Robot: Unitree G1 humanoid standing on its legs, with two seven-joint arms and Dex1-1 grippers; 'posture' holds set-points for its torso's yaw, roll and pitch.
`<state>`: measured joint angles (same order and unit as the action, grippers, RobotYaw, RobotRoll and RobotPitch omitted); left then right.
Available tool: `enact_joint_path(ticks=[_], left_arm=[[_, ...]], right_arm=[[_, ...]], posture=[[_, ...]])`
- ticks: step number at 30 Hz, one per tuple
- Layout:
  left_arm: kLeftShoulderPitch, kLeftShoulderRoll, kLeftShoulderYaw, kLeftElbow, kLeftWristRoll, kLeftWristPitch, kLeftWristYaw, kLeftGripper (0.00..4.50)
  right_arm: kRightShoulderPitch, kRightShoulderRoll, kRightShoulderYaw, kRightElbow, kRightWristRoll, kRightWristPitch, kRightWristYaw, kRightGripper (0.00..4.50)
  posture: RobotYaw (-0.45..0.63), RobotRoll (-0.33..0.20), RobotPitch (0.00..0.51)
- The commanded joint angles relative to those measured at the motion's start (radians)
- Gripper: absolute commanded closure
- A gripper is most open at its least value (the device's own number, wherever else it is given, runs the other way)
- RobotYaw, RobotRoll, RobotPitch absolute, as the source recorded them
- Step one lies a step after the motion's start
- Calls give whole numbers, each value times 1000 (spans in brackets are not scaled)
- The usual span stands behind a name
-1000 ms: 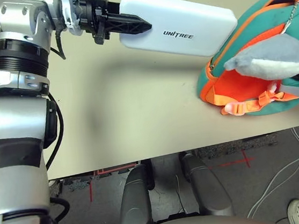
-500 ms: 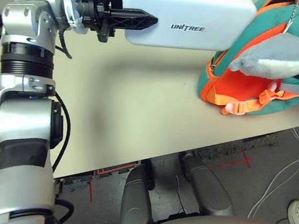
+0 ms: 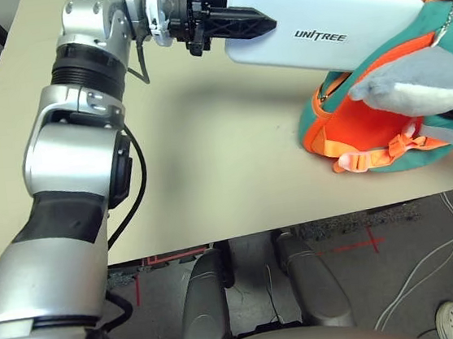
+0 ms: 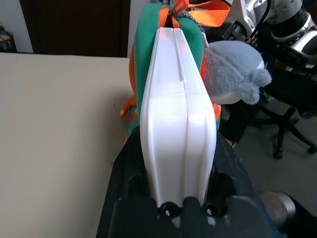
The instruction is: Put the pencil case into the backpack and zip it.
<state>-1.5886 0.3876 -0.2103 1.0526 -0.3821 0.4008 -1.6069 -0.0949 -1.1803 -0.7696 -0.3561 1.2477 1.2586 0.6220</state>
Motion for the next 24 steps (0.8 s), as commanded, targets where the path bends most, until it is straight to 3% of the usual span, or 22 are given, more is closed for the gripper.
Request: enact_joint_path(ticks=[1, 11, 19, 24], left_arm=[[-32, -6, -52, 0, 10, 5, -8, 3191], [-94, -55, -183, 46, 51, -1, -8, 3191], [-187, -220, -155, 192, 235, -70, 30, 3193], [-207, -269, -125, 208, 303, -94, 53, 3193]], right_arm=[[20, 12, -10, -23, 7, 24, -13, 4415], [-5, 23, 26, -22, 16, 9, -27, 4415], [-62, 33, 94, -10, 7, -13, -31, 4415], [-80, 36, 111, -7, 2, -16, -33, 4415]], posture=[[-279, 0, 285], [-270, 0, 280], [-268, 0, 267], [-268, 0, 260]])
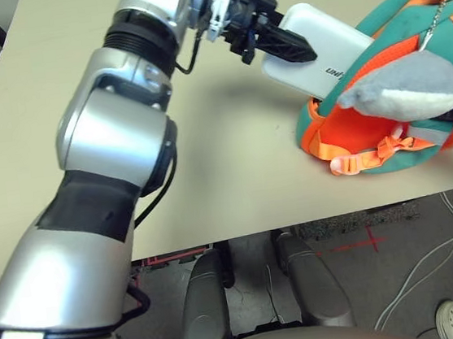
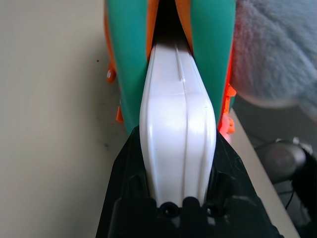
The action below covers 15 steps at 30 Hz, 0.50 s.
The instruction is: Put the pencil case into the backpack and zip it.
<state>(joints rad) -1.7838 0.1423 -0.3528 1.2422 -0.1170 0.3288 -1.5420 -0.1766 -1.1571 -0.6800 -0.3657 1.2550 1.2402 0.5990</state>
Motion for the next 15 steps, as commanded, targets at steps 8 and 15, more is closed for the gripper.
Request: enact_joint_path(ticks=[8, 15], left_arm=[[24, 26, 132, -12, 44, -14, 17, 1356], [80, 112, 193, -66, 40, -25, -16, 398]], right_arm=[[-17, 8, 51, 19, -20, -8, -5, 4415], [-44, 6, 110, 48, -60, -31, 22, 4415]], posture=[[-240, 0, 262], [-197, 0, 264]])
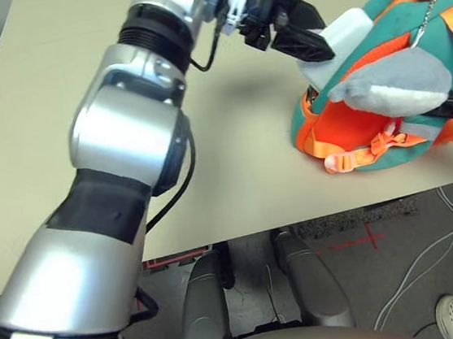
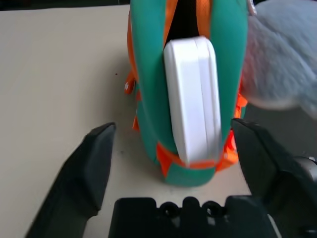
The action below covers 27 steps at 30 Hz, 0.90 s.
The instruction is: Put the pencil case into the backpack and zip it.
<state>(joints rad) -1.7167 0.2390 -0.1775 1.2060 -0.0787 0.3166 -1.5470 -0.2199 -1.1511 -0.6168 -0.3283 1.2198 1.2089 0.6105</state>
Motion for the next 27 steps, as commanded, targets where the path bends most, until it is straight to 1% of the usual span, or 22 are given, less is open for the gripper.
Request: enact_joint_path(ticks=[1, 5, 9, 10, 11, 20, 27], left_arm=[[17, 20, 24, -32, 4, -16, -1, 728], [24, 32, 31, -38, 12, -14, 3, 2331], [20, 23, 30, -44, 9, 8, -11, 3909], [18, 20, 27, -45, 10, 10, -17, 4257], [16, 13, 27, -44, 9, 16, -18, 4500], [2, -12, 32, -17, 14, 25, -11, 4500], [-5, -29, 30, -21, 10, 41, -29, 4500]], right_arm=[[-9, 2, 55, 13, -26, -1, 12, 4415], [-40, 4, 86, 25, -35, -4, 18, 4415], [-49, 2, 97, 32, -57, -5, 28, 4415], [-48, 3, 97, 32, -60, -4, 29, 4415], [-46, 5, 94, 30, -61, -3, 29, 4415], [-29, 18, 74, 14, -60, 9, 14, 4415], [-24, 28, 75, 12, -63, 9, 2, 4415]], posture=[[-191, 0, 264], [-187, 0, 263], [-191, 0, 262], [-198, 0, 262], [-200, 0, 262], [-227, 0, 258], [-221, 0, 259]])
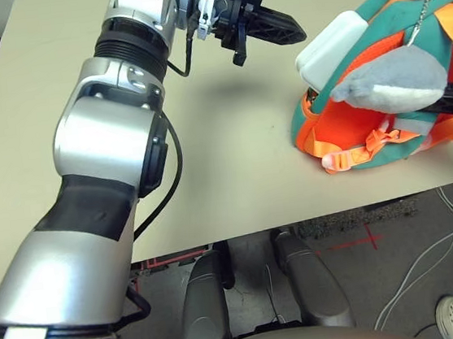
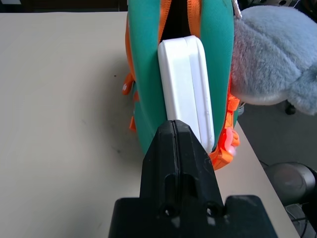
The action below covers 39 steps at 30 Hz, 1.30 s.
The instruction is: Put the pencil case into the backpack and zip it.
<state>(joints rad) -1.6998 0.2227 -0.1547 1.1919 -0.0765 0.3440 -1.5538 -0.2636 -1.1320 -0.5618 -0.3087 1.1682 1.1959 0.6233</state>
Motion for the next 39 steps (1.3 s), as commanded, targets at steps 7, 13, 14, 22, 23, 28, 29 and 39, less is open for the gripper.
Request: enact_joint_path(ticks=[7, 13, 14, 22, 23, 28, 29, 39], left_arm=[[-27, -23, 1, -16, 14, 29, -37, 4500], [-33, -30, -1, 5, 29, 13, -25, 4500], [-35, -34, 0, 8, 32, 9, -17, 4500], [-48, -69, 4, 32, 61, -18, 103, 4500], [-51, -79, 5, 33, 59, -14, 108, 4500], [-70, -127, 8, 24, 46, 17, 81, 4500], [-73, -134, 10, 23, 44, 22, 79, 4500], [-87, -201, 17, 1, 34, 101, 40, 4500]], right_arm=[[3, 23, 43, -4, -17, 15, -19, 4415], [-4, 29, 48, -4, -20, 13, -23, 4415], [-5, 31, 48, -6, -20, 14, -24, 4415], [-1, 43, 39, -24, -11, 24, -37, 4415], [2, 44, 37, -25, -10, 25, -38, 4415], [9, 46, 31, -30, -8, 30, -41, 4415], [10, 47, 31, -30, -8, 29, -41, 4415], [-10, 51, 61, -12, -29, 13, -30, 4415]], posture=[[-209, 0, 257], [-209, 0, 257], [-216, 0, 259], [-235, 0, 265], [-235, 0, 265], [-247, 0, 270], [-247, 0, 270], [-223, 0, 260]])
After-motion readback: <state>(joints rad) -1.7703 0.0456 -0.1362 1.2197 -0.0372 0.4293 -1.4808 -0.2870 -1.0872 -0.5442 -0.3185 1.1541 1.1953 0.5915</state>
